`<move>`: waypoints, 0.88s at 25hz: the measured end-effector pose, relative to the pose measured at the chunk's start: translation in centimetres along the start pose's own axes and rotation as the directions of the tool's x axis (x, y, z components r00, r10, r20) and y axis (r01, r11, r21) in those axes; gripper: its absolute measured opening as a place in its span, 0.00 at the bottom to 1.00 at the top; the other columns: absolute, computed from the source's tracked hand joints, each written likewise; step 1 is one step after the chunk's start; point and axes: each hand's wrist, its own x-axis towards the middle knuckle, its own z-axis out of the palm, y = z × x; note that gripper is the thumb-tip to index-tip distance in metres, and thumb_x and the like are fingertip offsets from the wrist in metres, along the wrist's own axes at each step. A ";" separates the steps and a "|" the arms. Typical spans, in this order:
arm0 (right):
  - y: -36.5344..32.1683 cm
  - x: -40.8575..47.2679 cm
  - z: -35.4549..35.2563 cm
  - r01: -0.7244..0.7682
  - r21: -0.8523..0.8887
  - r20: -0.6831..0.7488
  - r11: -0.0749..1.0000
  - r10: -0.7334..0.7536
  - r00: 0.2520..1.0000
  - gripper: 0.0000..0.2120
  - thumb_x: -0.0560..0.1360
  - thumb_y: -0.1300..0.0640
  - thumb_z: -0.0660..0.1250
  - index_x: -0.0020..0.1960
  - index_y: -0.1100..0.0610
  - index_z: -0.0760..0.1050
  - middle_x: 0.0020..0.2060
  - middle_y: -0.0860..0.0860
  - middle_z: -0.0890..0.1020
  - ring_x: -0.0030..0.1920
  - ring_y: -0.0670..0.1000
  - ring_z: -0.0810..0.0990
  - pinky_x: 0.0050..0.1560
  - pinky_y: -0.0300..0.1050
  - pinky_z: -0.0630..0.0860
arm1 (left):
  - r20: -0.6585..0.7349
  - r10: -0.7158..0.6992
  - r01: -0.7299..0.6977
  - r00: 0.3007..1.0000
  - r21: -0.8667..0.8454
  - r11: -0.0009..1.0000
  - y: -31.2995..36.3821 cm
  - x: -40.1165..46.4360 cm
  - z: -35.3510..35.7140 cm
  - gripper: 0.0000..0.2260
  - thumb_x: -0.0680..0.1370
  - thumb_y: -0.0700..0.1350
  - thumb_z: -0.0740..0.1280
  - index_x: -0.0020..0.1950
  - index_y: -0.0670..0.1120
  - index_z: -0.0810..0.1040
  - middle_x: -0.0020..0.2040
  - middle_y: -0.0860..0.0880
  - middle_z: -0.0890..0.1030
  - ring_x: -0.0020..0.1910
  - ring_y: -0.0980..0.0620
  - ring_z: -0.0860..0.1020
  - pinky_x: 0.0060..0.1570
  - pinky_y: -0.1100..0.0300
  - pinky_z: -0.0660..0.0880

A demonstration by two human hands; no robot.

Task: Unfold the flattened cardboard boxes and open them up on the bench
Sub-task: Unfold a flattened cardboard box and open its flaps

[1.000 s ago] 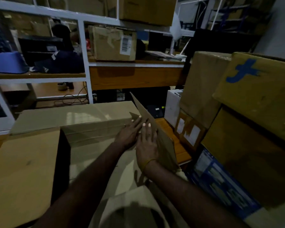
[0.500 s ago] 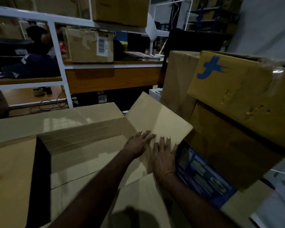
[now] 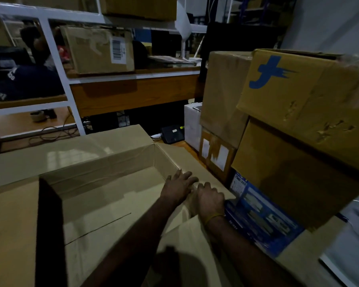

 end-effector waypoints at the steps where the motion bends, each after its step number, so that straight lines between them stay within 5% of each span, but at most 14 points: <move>1: 0.0 0.0 -0.1 0.009 -0.004 0.013 1.000 -0.009 1.000 0.06 0.77 0.56 0.64 0.52 0.54 0.78 0.46 0.52 0.80 0.40 0.52 0.81 0.37 0.43 0.73 | -0.010 -0.010 0.010 1.000 0.010 1.000 0.1 0.0 0.2 0.20 0.81 0.51 0.61 0.73 0.59 0.63 0.76 0.54 0.61 0.78 0.41 0.54 0.68 0.37 0.64; 9: -0.5 1.0 0.8 -0.051 0.089 0.075 0.995 0.044 0.996 0.05 0.69 0.55 0.75 0.37 0.51 0.79 0.34 0.49 0.79 0.28 0.49 0.78 0.27 0.40 0.72 | -0.017 -0.024 0.025 1.000 0.028 0.999 0.3 0.6 0.4 0.16 0.83 0.50 0.57 0.71 0.58 0.66 0.76 0.51 0.63 0.78 0.40 0.55 0.70 0.33 0.56; 13: 0.2 0.9 1.9 -0.001 0.067 -0.026 0.998 0.003 1.000 0.10 0.79 0.52 0.61 0.58 0.52 0.76 0.53 0.52 0.78 0.45 0.51 0.80 0.39 0.45 0.75 | 0.023 -0.042 0.042 0.999 -0.016 0.999 0.6 0.2 0.3 0.20 0.82 0.49 0.60 0.74 0.58 0.62 0.78 0.52 0.59 0.79 0.41 0.53 0.71 0.35 0.59; 17: 0.3 0.5 2.6 -0.040 0.175 -0.042 0.984 0.048 0.998 0.20 0.79 0.52 0.61 0.70 0.53 0.71 0.62 0.56 0.76 0.57 0.56 0.78 0.50 0.50 0.75 | 0.040 -0.054 0.054 0.998 0.010 0.998 0.9 -1.1 0.1 0.26 0.83 0.47 0.57 0.79 0.57 0.53 0.81 0.51 0.50 0.79 0.41 0.49 0.72 0.37 0.59; 19: 0.1 0.0 2.6 -0.017 0.246 0.036 0.969 0.008 0.999 0.25 0.80 0.52 0.58 0.76 0.53 0.61 0.73 0.57 0.66 0.71 0.58 0.67 0.66 0.56 0.67 | 0.041 -0.063 0.063 0.997 0.016 0.998 0.9 -2.2 0.0 0.27 0.83 0.44 0.57 0.80 0.57 0.51 0.81 0.51 0.49 0.79 0.41 0.48 0.72 0.38 0.59; 22: -0.4 -1.6 2.4 0.015 0.354 -0.016 0.935 -0.010 1.000 0.27 0.80 0.52 0.57 0.78 0.54 0.59 0.77 0.58 0.61 0.77 0.58 0.58 0.74 0.59 0.56 | 0.039 -0.088 0.087 0.995 0.031 0.996 1.0 -3.9 0.2 0.30 0.82 0.42 0.59 0.80 0.57 0.49 0.81 0.52 0.48 0.80 0.41 0.47 0.72 0.39 0.60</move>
